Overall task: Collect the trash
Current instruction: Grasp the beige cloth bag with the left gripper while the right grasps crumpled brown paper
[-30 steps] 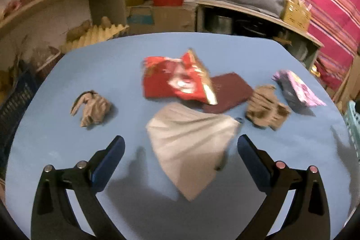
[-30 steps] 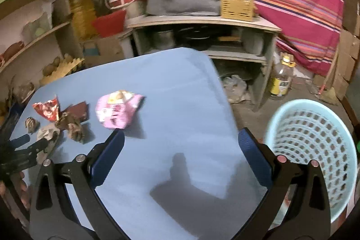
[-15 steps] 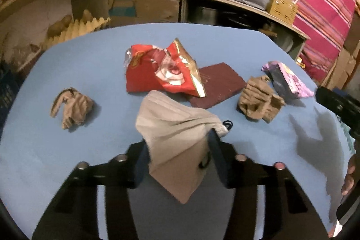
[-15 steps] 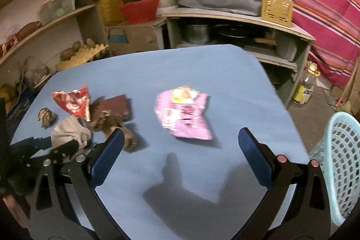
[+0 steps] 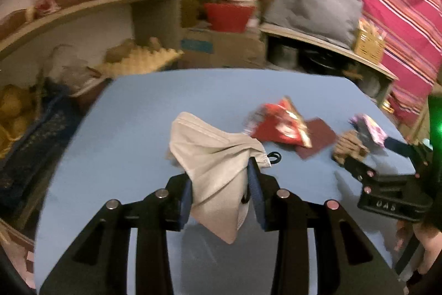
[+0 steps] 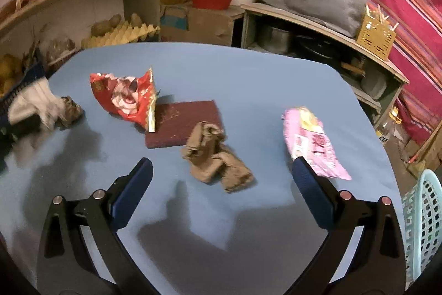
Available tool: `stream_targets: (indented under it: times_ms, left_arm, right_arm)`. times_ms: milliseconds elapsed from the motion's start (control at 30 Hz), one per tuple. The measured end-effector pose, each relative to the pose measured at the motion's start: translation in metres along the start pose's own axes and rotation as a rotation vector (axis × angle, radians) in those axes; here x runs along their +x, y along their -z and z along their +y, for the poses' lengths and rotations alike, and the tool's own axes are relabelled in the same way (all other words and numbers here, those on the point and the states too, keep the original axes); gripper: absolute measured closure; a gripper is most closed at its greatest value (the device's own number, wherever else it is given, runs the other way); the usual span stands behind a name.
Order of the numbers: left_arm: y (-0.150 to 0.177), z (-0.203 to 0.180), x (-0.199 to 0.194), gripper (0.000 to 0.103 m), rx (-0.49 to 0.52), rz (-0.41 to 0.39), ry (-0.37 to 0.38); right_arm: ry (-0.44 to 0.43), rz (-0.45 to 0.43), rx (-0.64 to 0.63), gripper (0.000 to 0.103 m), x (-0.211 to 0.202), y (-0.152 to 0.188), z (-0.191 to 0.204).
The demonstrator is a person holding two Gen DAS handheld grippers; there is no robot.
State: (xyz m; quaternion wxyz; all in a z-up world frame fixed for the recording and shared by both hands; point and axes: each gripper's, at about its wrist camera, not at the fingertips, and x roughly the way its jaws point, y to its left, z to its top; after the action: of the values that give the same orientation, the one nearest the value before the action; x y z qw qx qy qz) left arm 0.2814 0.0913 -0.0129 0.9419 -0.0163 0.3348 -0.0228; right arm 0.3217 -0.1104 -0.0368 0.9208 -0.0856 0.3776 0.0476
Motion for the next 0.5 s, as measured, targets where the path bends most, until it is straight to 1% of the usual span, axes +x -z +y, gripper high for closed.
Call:
stream_targets:
  times_ms: [67, 100, 200, 333, 500]
  left_arm:
    - [-0.002, 0.010, 0.000, 0.066, -0.024, -0.005, -0.014]
    - [-0.003, 0.014, 0.000, 0.066, -0.037, -0.003, -0.011]
    - [-0.003, 0.022, 0.000, 0.066, -0.056, -0.006, -0.016]
    - [-0.005, 0.024, -0.003, 0.066, -0.051, -0.018, -0.026]
    - [-0.003, 0.019, -0.002, 0.066, -0.049, -0.009, -0.026]
  right_arm:
    - [0.013, 0.015, -0.003, 0.012, 0.007, 0.000, 0.004]
    - [0.013, 0.022, 0.001, 0.013, 0.011, -0.001, 0.005]
    - [0.016, 0.045, 0.021, 0.022, 0.021, -0.003, 0.004]
    - [-0.004, 0.058, 0.025, 0.040, 0.027, -0.004, 0.002]
    - [-0.032, 0.054, 0.014, 0.046, 0.025, -0.005, -0.001]
